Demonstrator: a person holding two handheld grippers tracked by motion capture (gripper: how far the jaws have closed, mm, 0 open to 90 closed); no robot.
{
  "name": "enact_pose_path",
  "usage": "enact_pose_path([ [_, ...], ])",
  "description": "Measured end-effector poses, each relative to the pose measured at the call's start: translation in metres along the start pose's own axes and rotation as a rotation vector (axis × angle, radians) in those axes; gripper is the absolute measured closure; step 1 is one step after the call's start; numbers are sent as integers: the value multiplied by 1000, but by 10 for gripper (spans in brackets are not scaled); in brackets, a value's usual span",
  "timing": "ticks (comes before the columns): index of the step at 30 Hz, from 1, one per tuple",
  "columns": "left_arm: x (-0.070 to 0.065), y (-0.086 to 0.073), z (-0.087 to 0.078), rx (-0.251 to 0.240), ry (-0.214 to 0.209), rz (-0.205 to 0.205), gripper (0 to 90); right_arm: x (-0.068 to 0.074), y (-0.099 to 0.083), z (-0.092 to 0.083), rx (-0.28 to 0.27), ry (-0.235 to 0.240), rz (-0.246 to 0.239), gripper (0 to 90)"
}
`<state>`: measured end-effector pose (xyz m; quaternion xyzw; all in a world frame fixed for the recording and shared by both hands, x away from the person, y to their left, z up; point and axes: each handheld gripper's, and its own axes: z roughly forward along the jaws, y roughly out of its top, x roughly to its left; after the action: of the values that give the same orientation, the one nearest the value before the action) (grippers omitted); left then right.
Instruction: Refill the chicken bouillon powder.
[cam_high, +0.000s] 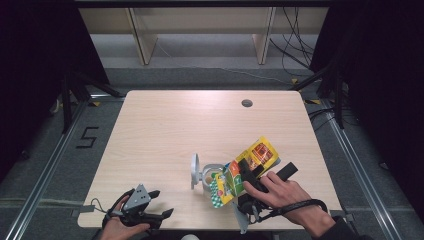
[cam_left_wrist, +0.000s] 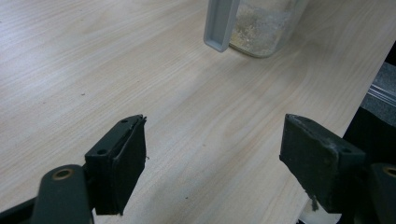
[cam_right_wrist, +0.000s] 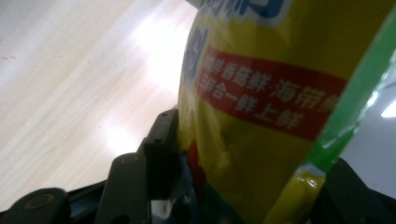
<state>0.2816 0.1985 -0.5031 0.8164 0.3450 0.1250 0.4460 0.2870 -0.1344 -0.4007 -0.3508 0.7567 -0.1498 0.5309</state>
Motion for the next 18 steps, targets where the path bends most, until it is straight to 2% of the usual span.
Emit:
enact_pose_path([
  [1, 0, 0, 0, 1, -1, 0, 221, -2, 0, 1, 1, 3, -41, 526],
  [2, 0, 0, 0, -6, -2, -1, 221, -2, 1, 1, -1, 1, -50, 526],
  [3, 1, 0, 0, 8, 7, 20, 221, -1, 1, 1, -4, 7, -50, 526],
  [4, 1, 0, 0, 5, 5, 16, 221, -1, 1, 2, -15, 16, -47, 527],
  [7, 0, 0, 0, 6, -5, 5, 221, -3, 1, 2, -8, -3, -56, 527],
  [10, 0, 0, 1, -2, -7, -1, 221, -2, 3, 2, -15, 12, -60, 528],
  [13, 0, 0, 1, 2, -6, 7, 221, -3, 2, 1, -5, 9, -62, 528],
  [14, 0, 0, 1, 1, -6, 4, 221, -3, 2, 1, 0, -7, -66, 528],
  [16, 0, 0, 0, 4, -7, 12, 221, -4, 3, 1, -3, 15, -74, 529],
  [18, 0, -1, 1, -2, -8, 5, 221, -4, 2, 2, -14, 9, -68, 529],
])
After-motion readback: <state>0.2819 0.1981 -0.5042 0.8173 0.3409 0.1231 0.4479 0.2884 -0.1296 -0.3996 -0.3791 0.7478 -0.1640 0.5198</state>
